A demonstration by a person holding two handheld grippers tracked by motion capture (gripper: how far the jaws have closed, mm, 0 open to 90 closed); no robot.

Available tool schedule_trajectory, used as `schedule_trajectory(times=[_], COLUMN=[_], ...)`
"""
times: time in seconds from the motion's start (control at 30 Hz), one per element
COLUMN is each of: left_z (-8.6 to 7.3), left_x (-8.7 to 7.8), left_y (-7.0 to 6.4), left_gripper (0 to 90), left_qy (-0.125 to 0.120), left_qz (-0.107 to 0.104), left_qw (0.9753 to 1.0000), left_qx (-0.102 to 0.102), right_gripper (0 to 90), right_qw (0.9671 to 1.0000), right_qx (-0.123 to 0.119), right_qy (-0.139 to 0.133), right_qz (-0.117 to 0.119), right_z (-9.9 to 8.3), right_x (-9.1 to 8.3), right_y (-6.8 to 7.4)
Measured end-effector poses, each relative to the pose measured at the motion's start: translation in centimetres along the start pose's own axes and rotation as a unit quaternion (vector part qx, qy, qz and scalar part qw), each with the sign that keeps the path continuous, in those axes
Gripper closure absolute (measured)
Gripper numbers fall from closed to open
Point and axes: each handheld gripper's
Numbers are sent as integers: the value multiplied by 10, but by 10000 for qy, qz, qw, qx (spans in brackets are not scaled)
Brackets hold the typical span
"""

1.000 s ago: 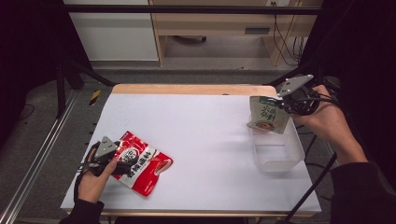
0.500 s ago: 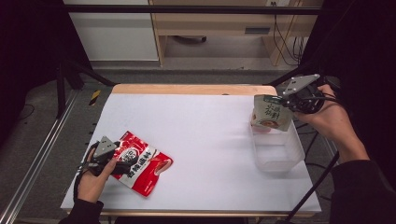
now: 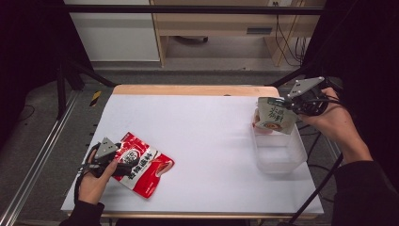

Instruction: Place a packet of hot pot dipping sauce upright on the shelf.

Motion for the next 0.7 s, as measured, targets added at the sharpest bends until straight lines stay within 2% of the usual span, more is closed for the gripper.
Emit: schedule_trajectory(times=[0.43,0.7], left_z=[0,0], left_x=[1,1], left_y=[0,0], left_gripper=[73,73], left_qy=[30,25], left_qz=[-7,-21], left_qw=[10000,10000], left_qx=[20,7], right_gripper=[900,900], right_qw=[9998,9996], right_qx=[-130,11], right_qy=[43,91], right_qz=[121,255], right_z=[-1,-8], right_x=[16,31], right_y=[5,14])
Point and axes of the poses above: each handheld gripper's, and its own axes: x roughly forward along the jaws, z roughly out of its top, y roughly to its left, and after that the axes turned 15 degrees about -z, right-handed
